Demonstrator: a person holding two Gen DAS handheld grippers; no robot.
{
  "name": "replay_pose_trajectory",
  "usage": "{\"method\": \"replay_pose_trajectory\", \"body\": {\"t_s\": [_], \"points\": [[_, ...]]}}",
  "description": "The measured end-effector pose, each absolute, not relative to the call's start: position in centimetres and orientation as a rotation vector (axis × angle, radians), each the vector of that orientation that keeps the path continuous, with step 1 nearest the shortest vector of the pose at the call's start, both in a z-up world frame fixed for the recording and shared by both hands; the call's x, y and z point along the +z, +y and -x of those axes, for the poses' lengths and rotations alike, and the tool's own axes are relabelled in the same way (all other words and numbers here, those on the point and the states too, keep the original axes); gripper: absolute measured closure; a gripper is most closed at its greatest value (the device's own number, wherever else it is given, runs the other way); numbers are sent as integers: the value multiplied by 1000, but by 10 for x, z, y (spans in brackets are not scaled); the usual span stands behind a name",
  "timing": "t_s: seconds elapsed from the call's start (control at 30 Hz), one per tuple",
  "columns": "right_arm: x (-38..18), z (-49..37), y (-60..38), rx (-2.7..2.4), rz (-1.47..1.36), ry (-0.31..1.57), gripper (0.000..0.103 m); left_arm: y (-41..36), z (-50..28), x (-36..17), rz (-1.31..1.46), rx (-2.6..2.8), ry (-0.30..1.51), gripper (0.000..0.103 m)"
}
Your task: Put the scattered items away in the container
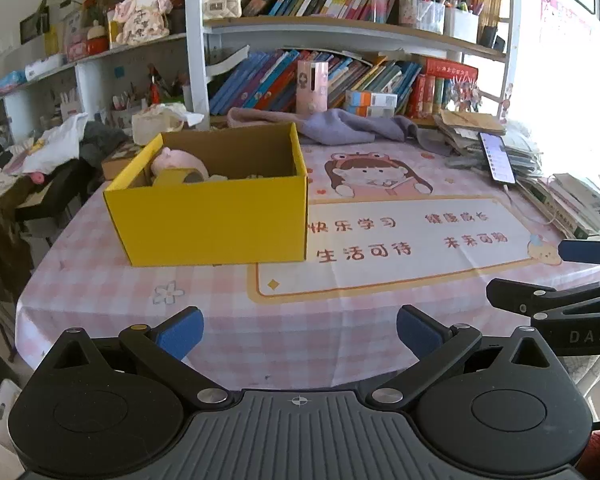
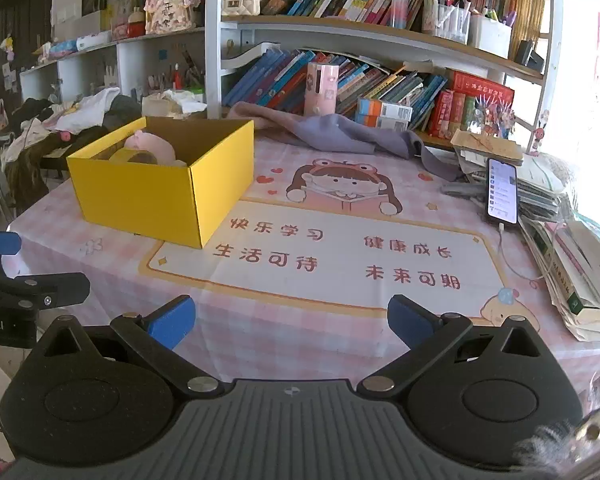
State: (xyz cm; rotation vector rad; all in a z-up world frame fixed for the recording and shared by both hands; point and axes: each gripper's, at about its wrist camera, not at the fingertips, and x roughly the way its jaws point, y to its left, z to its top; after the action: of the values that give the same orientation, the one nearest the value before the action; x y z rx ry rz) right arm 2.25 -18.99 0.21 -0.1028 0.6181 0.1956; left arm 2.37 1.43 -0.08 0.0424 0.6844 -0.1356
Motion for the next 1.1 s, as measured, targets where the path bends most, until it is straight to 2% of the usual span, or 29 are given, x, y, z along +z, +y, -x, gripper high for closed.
{"method": "replay_pose_trajectory", "body": {"t_s": [1.1], "points": [[-2,-24,-189,201,99,666,0,9,-23,-3,-62,-145,704,0]]}}
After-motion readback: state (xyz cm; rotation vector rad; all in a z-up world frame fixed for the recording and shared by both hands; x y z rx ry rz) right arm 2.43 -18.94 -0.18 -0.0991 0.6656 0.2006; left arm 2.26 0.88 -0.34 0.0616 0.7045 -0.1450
